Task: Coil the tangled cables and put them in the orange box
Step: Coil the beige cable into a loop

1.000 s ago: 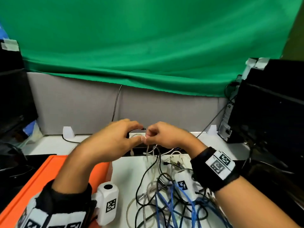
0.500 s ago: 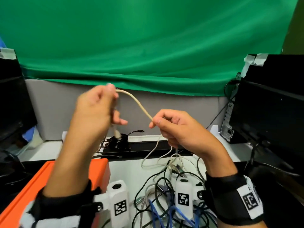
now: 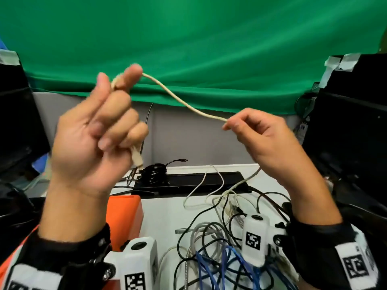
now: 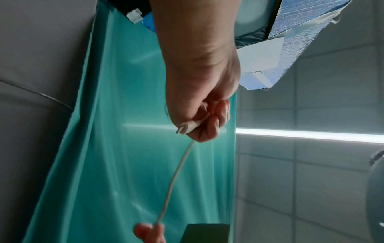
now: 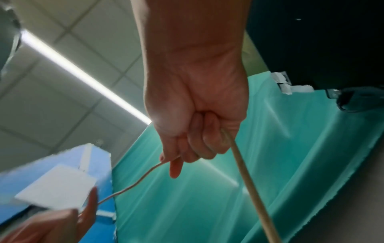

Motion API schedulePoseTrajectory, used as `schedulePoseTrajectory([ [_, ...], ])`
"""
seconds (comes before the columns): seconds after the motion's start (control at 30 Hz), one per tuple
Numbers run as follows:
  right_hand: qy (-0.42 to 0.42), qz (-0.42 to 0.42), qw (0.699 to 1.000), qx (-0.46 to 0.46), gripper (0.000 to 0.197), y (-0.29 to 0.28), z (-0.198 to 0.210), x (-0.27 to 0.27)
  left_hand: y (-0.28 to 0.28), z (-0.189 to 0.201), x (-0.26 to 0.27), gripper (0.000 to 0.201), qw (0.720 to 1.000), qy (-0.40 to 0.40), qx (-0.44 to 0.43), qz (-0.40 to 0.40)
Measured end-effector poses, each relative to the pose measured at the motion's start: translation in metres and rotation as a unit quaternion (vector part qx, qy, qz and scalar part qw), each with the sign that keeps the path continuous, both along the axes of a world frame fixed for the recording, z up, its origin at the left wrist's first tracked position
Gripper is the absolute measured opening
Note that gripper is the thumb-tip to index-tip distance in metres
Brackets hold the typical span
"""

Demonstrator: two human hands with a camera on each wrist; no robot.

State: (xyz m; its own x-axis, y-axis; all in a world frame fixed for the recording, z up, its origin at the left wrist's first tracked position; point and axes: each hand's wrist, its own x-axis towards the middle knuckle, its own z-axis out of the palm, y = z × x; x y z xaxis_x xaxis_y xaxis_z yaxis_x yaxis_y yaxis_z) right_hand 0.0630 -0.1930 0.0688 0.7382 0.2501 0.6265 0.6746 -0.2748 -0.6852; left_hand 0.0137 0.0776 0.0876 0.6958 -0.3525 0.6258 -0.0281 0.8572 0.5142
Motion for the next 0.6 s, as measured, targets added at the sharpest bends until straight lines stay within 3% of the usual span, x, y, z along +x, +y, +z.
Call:
schedulePoseTrajectory([
  [0.07,0.005,0.016,0.997,-0.073,0.019,0.010,-0.001,-0.007,-0.011,0.002,-0.001,0.042,0.992,0.000,-0.058,0.115],
  [0.13,0.031,0.068,0.988,-0.135,0.021,0.026,-0.002,-0.018,-0.019,0.001,-0.001,0.041,0.952,-0.007,-0.030,0.305],
  [0.2,0.050,0.126,0.970,-0.203,0.023,0.041,-0.004,-0.029,-0.030,-0.003,-0.001,0.038,0.879,-0.067,0.074,0.467],
  [0.3,0.038,0.149,0.949,-0.276,0.022,0.048,-0.004,-0.042,-0.040,-0.010,-0.001,0.032,0.799,-0.131,0.253,0.530],
  [0.37,0.032,0.143,0.963,-0.228,0.017,0.040,0.003,-0.046,-0.041,-0.014,-0.004,0.028,0.758,-0.136,0.394,0.501],
  [0.4,0.032,0.138,0.974,-0.178,0.015,0.034,0.007,-0.047,-0.042,-0.015,-0.005,0.027,0.761,-0.136,0.453,0.445],
  [0.5,0.028,0.143,0.989,-0.002,0.007,0.018,0.016,-0.047,-0.044,-0.020,-0.013,0.035,0.817,-0.131,0.523,0.205],
  [0.6,0.009,0.181,0.977,0.114,0.013,0.015,0.020,-0.051,-0.043,-0.020,-0.019,0.029,0.869,-0.155,0.462,0.089],
])
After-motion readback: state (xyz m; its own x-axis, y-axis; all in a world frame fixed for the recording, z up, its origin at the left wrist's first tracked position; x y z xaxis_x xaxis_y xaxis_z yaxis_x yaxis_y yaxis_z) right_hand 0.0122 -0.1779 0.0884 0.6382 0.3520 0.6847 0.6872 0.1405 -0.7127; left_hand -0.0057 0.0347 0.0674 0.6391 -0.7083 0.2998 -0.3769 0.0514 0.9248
